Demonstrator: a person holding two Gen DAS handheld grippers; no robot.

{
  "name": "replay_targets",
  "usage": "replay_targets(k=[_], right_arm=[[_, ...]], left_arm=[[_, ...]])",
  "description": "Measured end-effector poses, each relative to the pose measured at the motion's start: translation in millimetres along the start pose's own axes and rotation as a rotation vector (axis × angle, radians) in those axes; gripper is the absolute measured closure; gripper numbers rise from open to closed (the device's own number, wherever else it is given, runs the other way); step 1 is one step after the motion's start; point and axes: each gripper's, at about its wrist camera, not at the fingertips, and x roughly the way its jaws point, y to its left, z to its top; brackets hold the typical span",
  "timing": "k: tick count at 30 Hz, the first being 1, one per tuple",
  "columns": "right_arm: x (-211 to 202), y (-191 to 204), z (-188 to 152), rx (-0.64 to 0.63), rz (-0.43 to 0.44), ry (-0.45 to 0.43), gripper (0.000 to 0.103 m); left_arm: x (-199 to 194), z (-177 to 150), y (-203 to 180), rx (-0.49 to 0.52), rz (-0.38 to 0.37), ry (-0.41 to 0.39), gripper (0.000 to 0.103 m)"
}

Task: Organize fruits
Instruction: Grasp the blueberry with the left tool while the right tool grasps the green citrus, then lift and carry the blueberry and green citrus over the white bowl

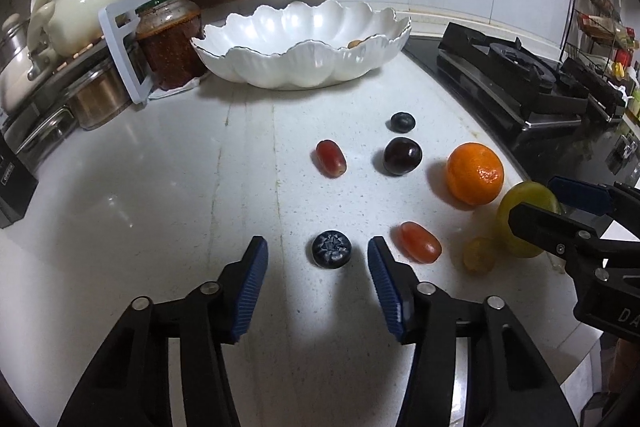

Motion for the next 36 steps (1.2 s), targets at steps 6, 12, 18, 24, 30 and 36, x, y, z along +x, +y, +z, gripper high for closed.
replay_targets(k=[6,12,18,24,30,36], right_arm=[[2.6,-2.2,-0.1,0.003,-0.002,0.006,0.040],[7.8,-2.3,-2.5,0.009,0.022,0.027,0.045],[10.5,0.1,-4.8,0.006,0.044,0.037,0.052],[9.5,-1.5,-5.4,0.014,0.041,0.037,0.053],[6.9,-3.6,-3.7,0.014,0.036,0.042,0.053],[-0.7,-5.3,4.1,0.063,0.062,0.065,0.053]], left_arm=[[7.7,0.0,-1.8,0.005,-0.010,0.021,0.059],[11.0,0.4,-2.4,0.007,-0.010,0.027,0.068],[11.3,0.9,-2.7,0.007,-0.016,0.027,0.075],[9.3,1.4,-2.9,0.002,-0.016,0.024,0.080],[-0.4,7.0,-4.0,0.005,-0.008,0.015,0.080],[-13.6,21.1,-2.8,0.009,-0.037,-0.025,0.080]])
